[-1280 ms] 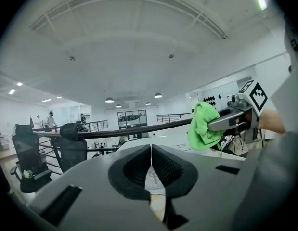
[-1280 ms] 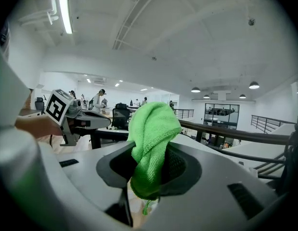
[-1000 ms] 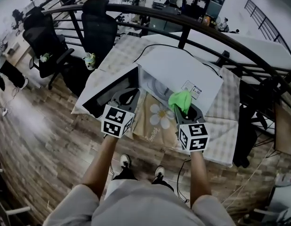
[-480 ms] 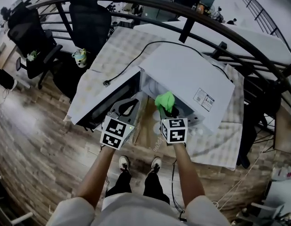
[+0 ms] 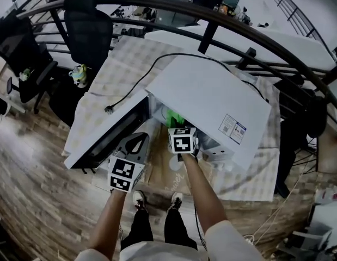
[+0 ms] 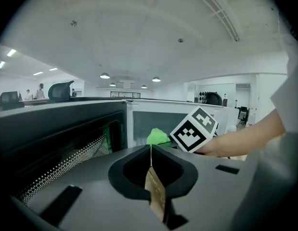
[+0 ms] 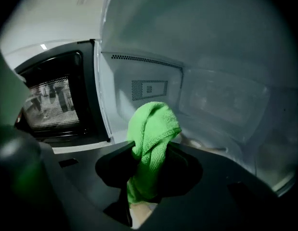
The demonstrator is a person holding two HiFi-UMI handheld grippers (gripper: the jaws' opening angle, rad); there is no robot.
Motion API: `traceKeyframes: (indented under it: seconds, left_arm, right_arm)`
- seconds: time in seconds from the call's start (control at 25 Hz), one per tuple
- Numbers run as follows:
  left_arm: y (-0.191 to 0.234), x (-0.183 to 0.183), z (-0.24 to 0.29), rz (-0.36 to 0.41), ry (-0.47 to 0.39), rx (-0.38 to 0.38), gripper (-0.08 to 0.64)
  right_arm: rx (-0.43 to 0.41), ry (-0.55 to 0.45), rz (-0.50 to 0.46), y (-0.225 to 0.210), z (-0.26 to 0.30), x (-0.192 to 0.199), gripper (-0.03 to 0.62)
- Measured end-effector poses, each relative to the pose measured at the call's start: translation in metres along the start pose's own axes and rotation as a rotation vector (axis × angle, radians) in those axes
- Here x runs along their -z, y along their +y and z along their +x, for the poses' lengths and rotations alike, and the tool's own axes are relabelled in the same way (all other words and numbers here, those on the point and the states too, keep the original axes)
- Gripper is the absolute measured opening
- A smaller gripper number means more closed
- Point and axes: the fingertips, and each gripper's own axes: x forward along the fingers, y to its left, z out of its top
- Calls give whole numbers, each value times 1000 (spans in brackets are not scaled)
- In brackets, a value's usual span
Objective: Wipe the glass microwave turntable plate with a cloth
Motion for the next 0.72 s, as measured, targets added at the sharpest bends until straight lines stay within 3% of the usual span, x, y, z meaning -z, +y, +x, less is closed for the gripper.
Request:
traceKeyframes:
  seconds: [0.48,0.72]
  left_arm:
    - [-1,10,5,-14,3,17,21]
    - [5,11,-8,-28,-5,11,21]
  right_arm:
    - [172,82,62,-42,-36,42,135]
    - [185,119,71,-41,-54,54,137]
